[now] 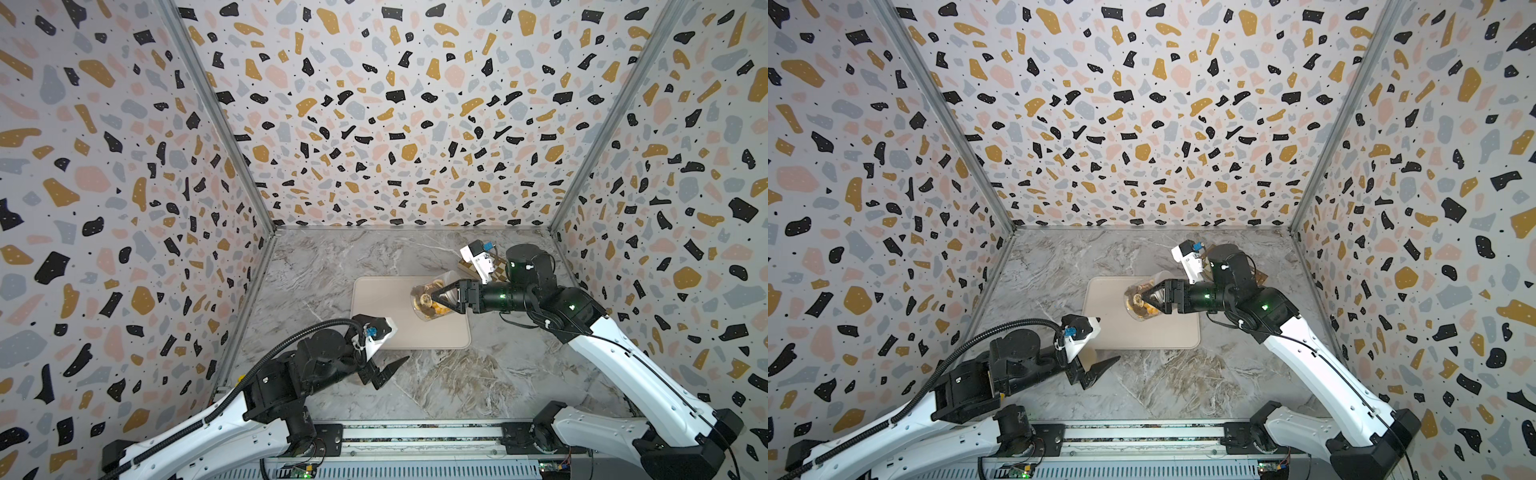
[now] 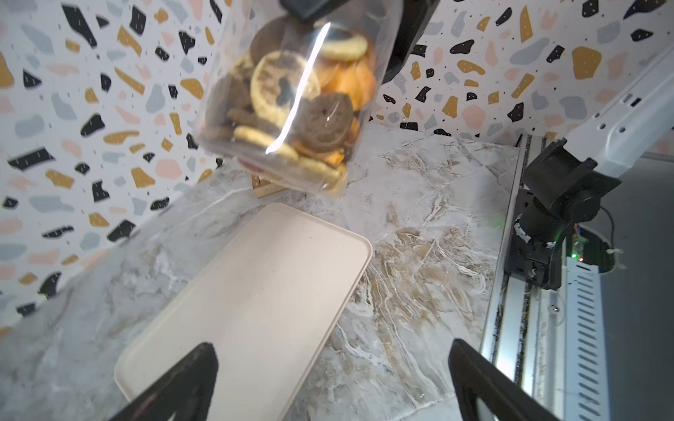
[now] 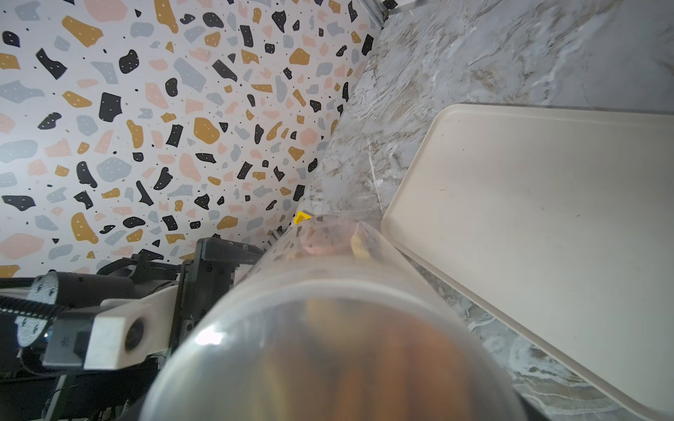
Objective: Pour the cookies out of the jar
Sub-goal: Pick up the jar from the center of the board.
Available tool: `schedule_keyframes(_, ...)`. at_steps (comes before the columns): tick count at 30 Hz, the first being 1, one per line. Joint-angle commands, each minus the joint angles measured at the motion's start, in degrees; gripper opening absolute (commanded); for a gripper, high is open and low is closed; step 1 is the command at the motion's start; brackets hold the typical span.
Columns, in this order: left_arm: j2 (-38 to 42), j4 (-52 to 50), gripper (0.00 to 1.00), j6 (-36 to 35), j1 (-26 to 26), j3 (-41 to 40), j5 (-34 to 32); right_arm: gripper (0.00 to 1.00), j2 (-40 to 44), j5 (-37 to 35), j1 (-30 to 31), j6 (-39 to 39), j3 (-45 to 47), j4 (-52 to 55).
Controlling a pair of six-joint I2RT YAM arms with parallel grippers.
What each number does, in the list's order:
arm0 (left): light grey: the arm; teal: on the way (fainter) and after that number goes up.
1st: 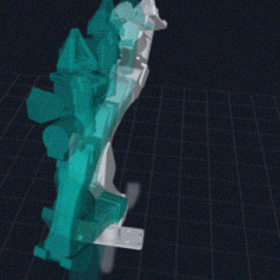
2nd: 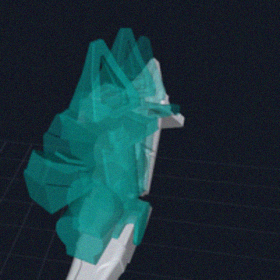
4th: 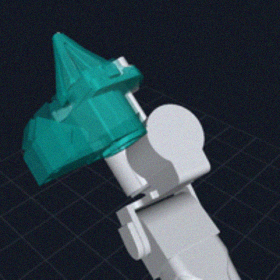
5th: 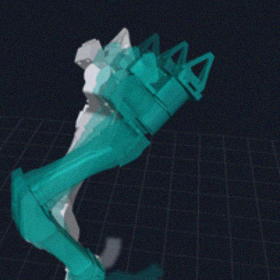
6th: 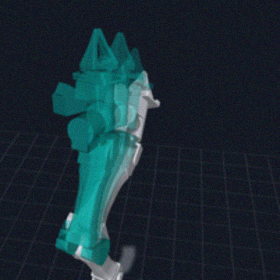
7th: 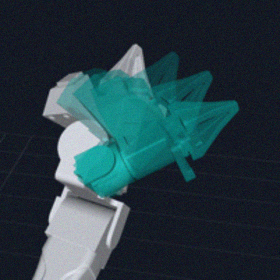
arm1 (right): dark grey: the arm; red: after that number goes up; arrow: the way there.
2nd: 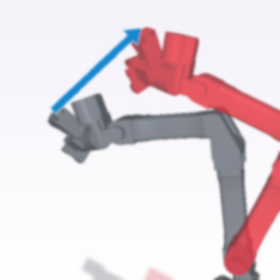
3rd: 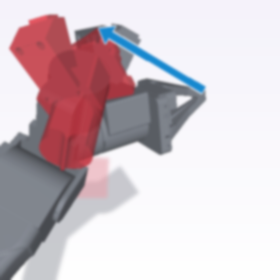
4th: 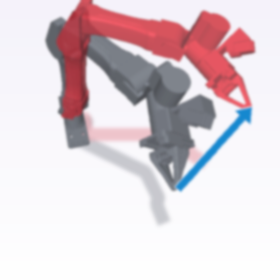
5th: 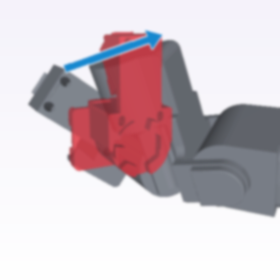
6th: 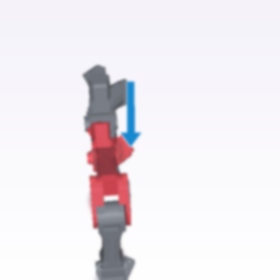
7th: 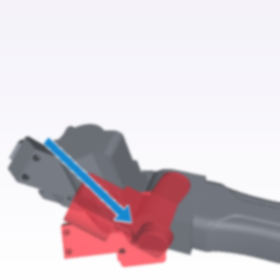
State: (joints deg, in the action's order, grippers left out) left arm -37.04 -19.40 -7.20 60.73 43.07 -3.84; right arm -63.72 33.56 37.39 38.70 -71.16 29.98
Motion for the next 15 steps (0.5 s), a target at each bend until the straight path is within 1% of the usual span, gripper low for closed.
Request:
schedule_keyframes(1,1.19,12.31,0.99,-9.95,0.53,-2.98,0.59,0.62,3.1,4.17,0.05,-0.22,1.15,-2.75)
schedule_keyframes(4,2.55,19.85,0.99,-12.66,0.53,-5.77,0.79,0.62,3.6,5.16,0.13,-0.21,1.71,-2.02)
schedule_keyframes(7,0.47,21.42,0.99,-14.62,0.53,-5.6,1.57,0.62,4.04,7.36,0.81,0.79,3.11,-4.34)
schedule_keyframes(9,-1.17,22.19,0.99,-13.96,0.53,-5.19,2.96,0.62,4.08,7.64,2.04,1.56,3.83,-5.74)
schedule_keyframes(15,-3.33,29.63,0.99,-9.11,0.44,-6.51,8.4,0.62,3.29,7.97,5.14,3.07,4.55,-8.45)
